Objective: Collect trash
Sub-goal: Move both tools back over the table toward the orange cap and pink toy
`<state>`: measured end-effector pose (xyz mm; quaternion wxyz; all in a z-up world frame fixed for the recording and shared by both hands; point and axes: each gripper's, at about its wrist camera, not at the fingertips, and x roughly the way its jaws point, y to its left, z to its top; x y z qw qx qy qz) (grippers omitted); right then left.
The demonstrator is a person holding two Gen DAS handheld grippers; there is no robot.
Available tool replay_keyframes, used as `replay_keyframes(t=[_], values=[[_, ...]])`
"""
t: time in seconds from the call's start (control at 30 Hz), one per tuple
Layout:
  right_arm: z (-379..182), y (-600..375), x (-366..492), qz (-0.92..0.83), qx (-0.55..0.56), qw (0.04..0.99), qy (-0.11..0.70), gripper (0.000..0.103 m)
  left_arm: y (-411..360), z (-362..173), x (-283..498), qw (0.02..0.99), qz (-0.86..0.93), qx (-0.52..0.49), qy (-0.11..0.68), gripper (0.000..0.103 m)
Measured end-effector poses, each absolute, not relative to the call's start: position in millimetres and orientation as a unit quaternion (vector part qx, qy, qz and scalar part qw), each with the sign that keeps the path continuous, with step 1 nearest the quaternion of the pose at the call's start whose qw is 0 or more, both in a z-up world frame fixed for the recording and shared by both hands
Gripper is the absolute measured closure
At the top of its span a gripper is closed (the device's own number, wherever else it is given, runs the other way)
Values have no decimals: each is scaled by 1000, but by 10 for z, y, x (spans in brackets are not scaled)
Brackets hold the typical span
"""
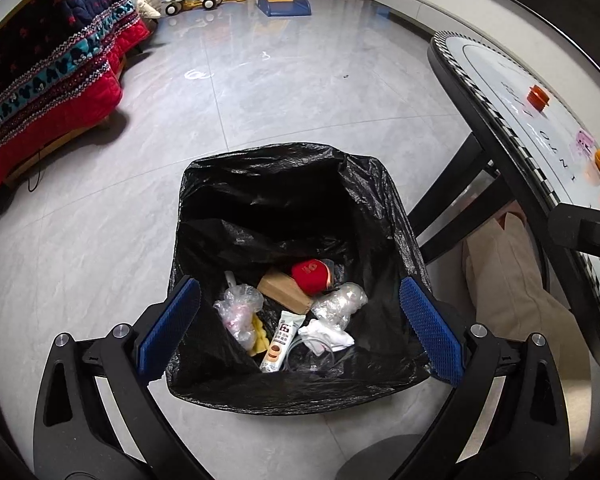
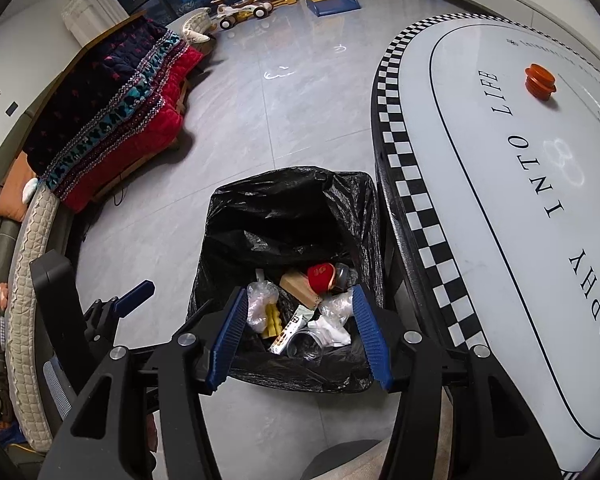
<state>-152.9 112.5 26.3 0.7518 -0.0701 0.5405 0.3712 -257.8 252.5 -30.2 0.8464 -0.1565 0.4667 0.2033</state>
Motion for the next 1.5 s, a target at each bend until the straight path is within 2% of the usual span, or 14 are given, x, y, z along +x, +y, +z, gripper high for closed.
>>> replay_keyframes(t=[0.83, 1.5], values=[[485, 27, -761, 299, 16, 792, 532, 45, 1559, 332, -1558, 887, 95, -68, 446, 6], [468, -911, 135, 204, 37, 824, 528, 44, 771, 441, -525, 886, 35, -23, 462, 6]])
